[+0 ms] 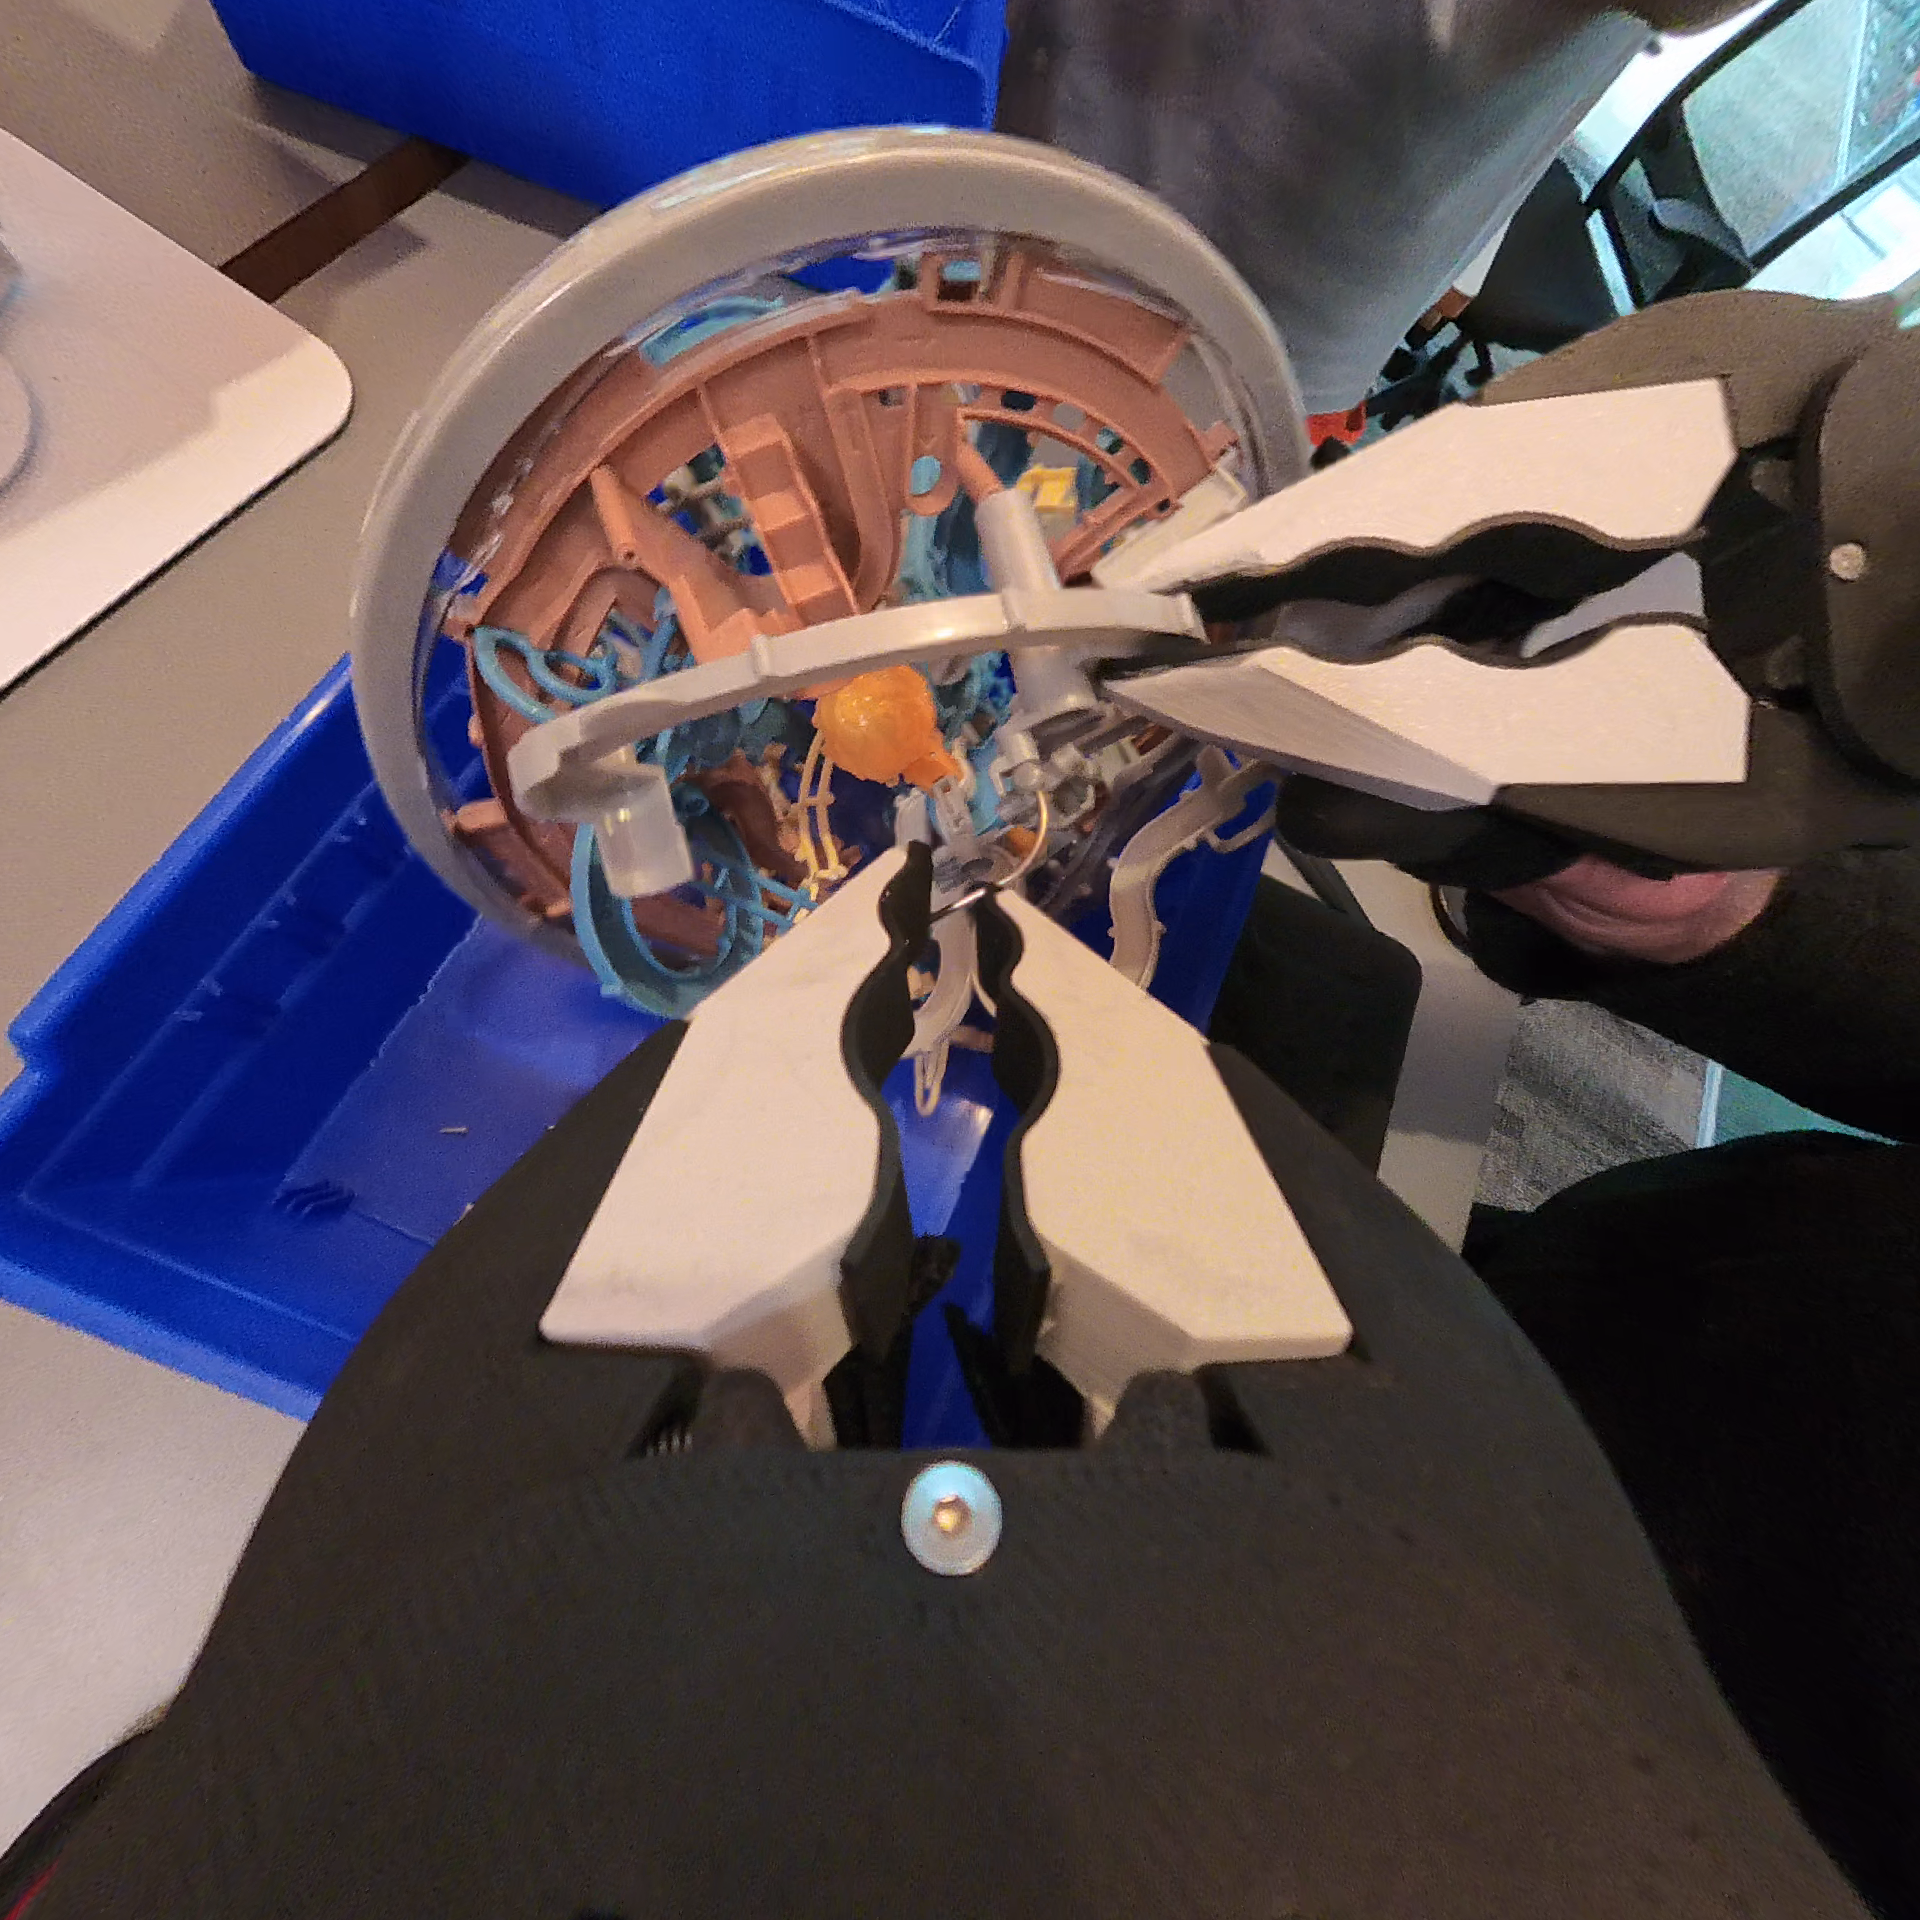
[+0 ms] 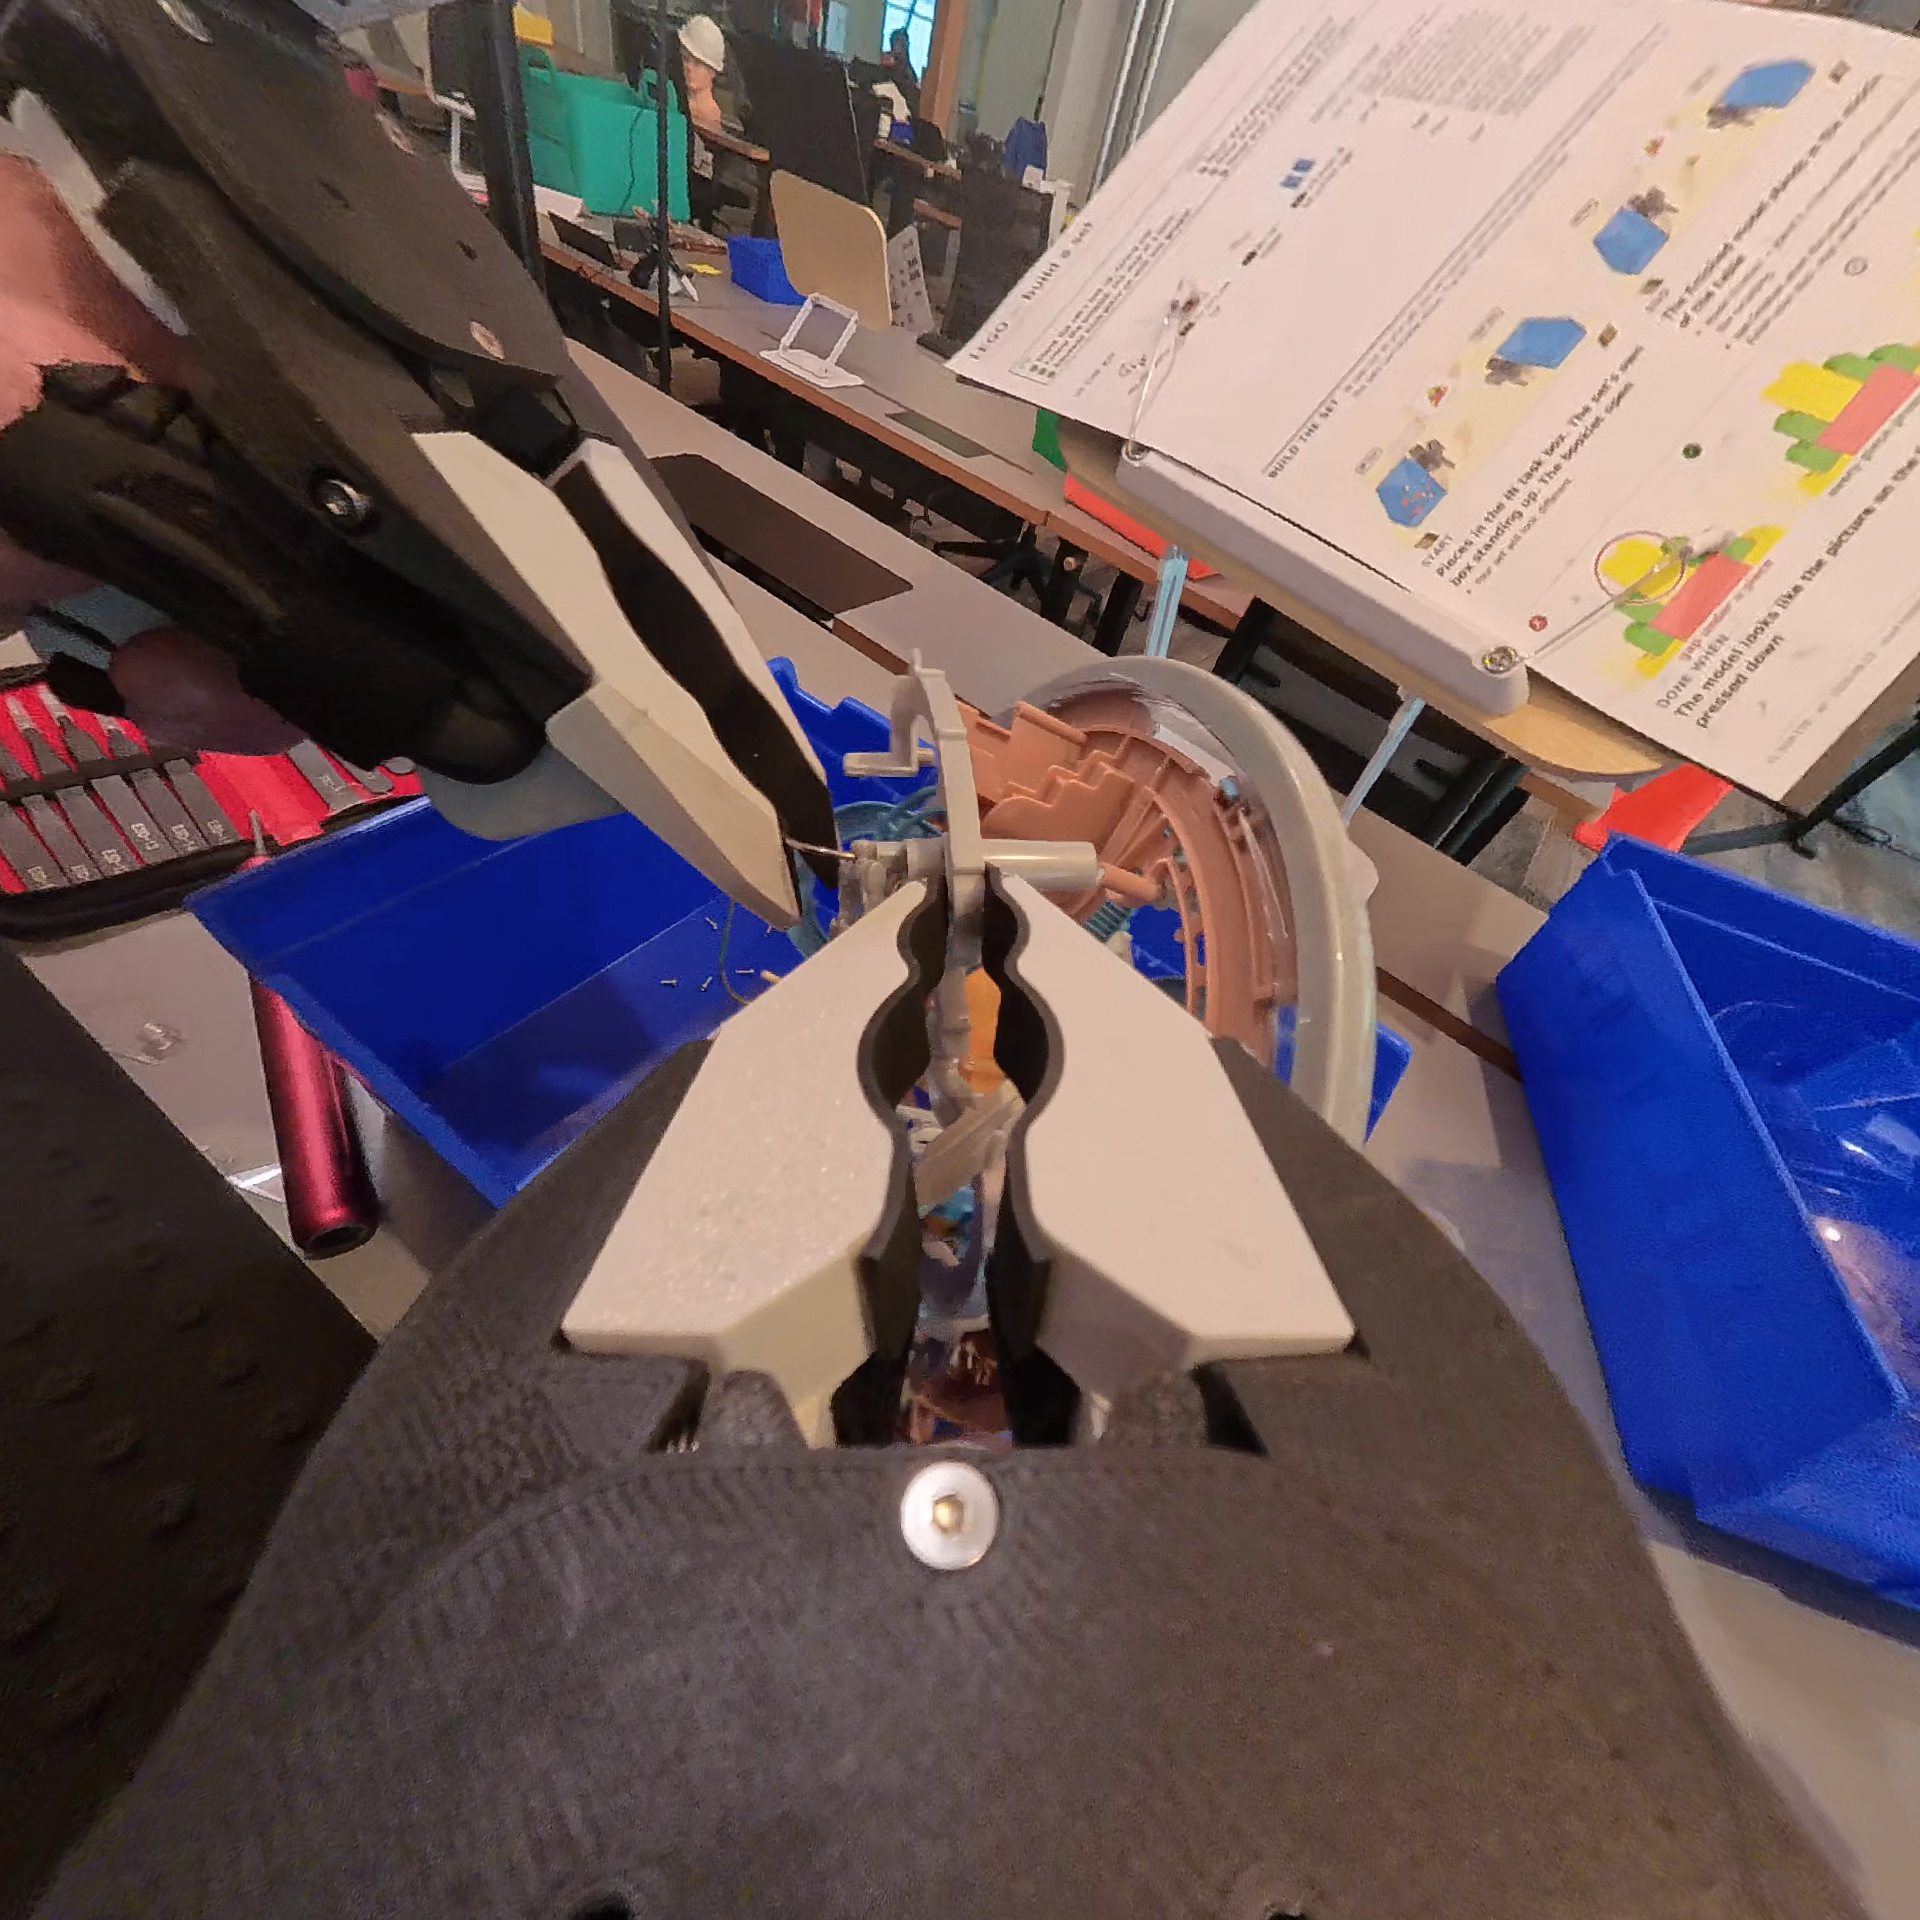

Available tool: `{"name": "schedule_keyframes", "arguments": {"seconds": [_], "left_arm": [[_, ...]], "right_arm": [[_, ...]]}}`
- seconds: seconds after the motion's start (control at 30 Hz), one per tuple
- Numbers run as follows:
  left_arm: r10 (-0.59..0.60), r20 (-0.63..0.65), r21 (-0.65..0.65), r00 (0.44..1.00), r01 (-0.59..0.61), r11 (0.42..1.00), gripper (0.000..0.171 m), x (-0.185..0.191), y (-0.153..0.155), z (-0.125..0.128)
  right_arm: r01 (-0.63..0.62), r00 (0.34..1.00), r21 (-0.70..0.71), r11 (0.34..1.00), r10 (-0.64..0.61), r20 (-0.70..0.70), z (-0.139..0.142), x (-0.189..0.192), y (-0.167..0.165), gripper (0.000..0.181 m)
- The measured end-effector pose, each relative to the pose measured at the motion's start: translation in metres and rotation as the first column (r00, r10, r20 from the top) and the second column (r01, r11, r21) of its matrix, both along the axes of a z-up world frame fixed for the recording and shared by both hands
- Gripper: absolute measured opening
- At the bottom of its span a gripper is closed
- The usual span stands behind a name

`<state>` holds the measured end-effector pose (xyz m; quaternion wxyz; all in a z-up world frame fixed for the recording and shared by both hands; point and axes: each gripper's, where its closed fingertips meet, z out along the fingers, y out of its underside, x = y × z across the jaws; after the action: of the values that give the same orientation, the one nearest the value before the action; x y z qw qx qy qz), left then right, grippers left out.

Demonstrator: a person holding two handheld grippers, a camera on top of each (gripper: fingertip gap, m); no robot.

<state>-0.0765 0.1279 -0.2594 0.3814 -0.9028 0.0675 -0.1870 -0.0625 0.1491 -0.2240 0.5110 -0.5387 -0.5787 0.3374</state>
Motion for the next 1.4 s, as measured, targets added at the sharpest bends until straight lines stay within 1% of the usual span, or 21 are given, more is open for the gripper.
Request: {"name": "schedule_keyframes", "arguments": {"seconds": [0.1,0.17,0.2,0.27,0.4,0.47,0.5,0.57,0.67,0.73,0.8,0.87,0.93,0.97,1.0,1.1,1.17,1.23,1.3,1.4], "left_arm": [[0.008,-0.02,0.004,1.0,-0.008,1.0,0.004,-0.003,-0.002,-0.002],[0.0,-0.009,0.012,1.0,0.0,1.0,0.005,0.0,-0.003,-0.001],[-0.02,-0.014,0.024,1.0,0.02,0.999,0.004,0.002,-0.003,0.001],[-0.094,-0.057,0.068,0.994,0.098,0.993,0.005,0.008,-0.007,0.002],[-0.133,-0.065,0.077,0.989,0.138,0.987,0.007,0.011,-0.013,0.001],[-0.139,-0.077,0.086,0.987,0.146,0.986,0.006,0.011,-0.014,0.001],[-0.142,-0.087,0.088,0.986,0.15,0.985,0.006,0.01,-0.014,0.001],[-0.165,-0.108,0.105,0.98,0.177,0.979,0.006,0.012,-0.015,0.002],[-0.179,-0.144,0.116,0.973,0.196,0.974,0.005,0.013,-0.015,0.002],[-0.189,-0.151,0.124,0.97,0.208,0.97,0.004,0.014,-0.015,0.003],[-0.213,-0.144,0.134,0.966,0.232,0.963,0.003,0.019,-0.015,0.005],[-0.213,-0.161,0.144,0.964,0.236,0.961,0.002,0.019,-0.014,0.006],[-0.245,-0.17,0.142,0.954,0.27,0.952,0.001,0.023,-0.016,0.007],[-0.254,-0.18,0.147,0.95,0.281,0.948,0.001,0.024,-0.016,0.007],[-0.269,-0.184,0.147,0.945,0.297,0.943,0.0,0.026,-0.017,0.008],[-0.287,-0.21,0.159,0.934,0.323,0.933,0.0,0.029,-0.019,0.007],[-0.293,-0.214,0.167,0.932,0.33,0.929,0.0,0.03,-0.02,0.008],[-0.298,-0.219,0.171,0.929,0.337,0.926,0.0,0.031,-0.021,0.007],[-0.275,-0.249,0.178,0.928,0.324,0.929,0.0,0.03,-0.02,0.006],[-0.257,-0.287,0.189,0.923,0.318,0.929,0.0,0.033,-0.017,0.006]], "right_arm": [[-0.011,1.0,0.017,1.0,0.011,0.002,0.0,-0.001,-0.005,0.003],[-0.02,1.0,-0.003,1.0,0.02,-0.005,0.0,0.0,-0.004,0.004],[-0.026,1.0,-0.01,1.0,0.026,-0.003,0.0,0.001,-0.003,0.005],[-0.051,0.999,-0.028,0.998,0.051,0.005,0.0,0.004,-0.003,0.006],[-0.116,0.993,-0.104,0.988,0.117,0.001,-0.001,0.007,-0.008,0.006],[-0.169,0.985,-0.157,0.973,0.173,0.012,-0.001,0.009,-0.013,0.018],[-0.188,0.981,-0.182,0.965,0.193,0.011,0.0,0.011,-0.014,0.019],[-0.231,0.97,-0.204,0.951,0.24,0.022,0.002,0.015,-0.018,0.029],[-0.253,0.967,-0.222,0.942,0.252,-0.035,0.022,0.023,-0.012,0.026],[-0.229,0.973,-0.222,0.948,0.219,-0.068,0.036,0.026,0.002,0.023],[-0.202,0.979,-0.216,0.955,0.193,-0.062,0.043,0.022,0.016,0.025],[-0.172,0.984,-0.217,0.961,0.176,-0.001,0.038,0.013,0.027,0.035],[-0.121,0.986,-0.234,0.965,0.145,0.087,0.025,0.002,0.04,0.048],[-0.111,0.983,-0.245,0.963,0.143,0.117,0.02,-0.002,0.045,0.052],[-0.108,0.982,-0.26,0.96,0.143,0.121,0.018,-0.006,0.048,0.052],[-0.154,0.961,-0.362,0.919,0.224,0.161,0.007,-0.014,0.045,0.038],[-0.152,0.956,-0.369,0.917,0.231,0.18,0.005,-0.015,0.051,0.019],[-0.148,0.951,-0.379,0.913,0.237,0.2,0.003,-0.016,0.054,0.018],[-0.115,0.953,-0.355,0.928,0.204,0.225,0.0,-0.019,0.06,0.017],[-0.068,0.963,-0.364,0.929,0.156,0.218,-0.004,-0.022,0.068,0.017]]}}
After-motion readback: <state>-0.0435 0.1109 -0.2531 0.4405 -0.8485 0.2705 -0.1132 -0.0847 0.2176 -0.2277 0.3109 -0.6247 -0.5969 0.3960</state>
